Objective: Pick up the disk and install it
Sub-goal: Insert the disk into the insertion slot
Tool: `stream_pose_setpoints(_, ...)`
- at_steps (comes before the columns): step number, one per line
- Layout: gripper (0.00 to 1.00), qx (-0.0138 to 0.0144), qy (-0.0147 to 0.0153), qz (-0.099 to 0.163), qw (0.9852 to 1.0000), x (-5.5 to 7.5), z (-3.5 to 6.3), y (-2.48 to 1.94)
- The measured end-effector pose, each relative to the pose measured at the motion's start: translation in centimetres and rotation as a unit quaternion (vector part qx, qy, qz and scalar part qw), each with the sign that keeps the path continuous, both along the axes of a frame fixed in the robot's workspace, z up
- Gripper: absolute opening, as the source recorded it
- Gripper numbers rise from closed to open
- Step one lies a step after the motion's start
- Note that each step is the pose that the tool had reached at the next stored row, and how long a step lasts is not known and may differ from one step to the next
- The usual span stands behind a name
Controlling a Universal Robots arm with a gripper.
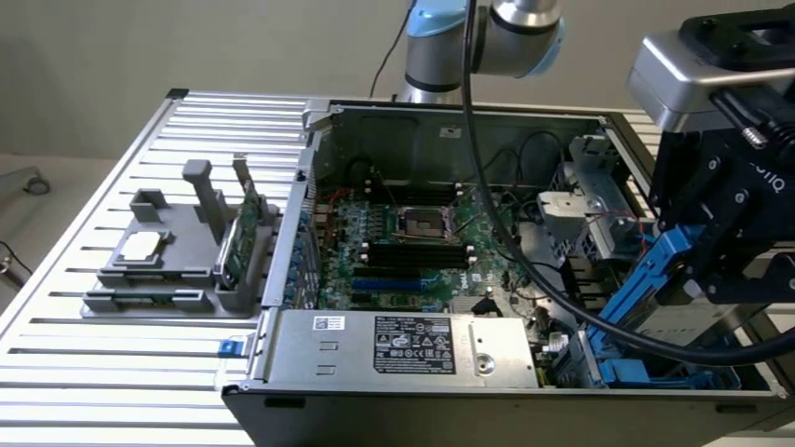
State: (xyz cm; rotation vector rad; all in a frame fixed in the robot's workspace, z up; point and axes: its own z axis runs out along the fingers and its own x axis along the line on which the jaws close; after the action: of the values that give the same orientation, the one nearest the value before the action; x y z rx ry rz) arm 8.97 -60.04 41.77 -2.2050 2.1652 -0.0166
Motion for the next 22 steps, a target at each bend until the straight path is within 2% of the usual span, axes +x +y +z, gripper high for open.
stream_pose_setpoints(22, 0.33, 0.0000, 0.0000, -0.017, 0.9998, 0.0, -1.20, 0.02)
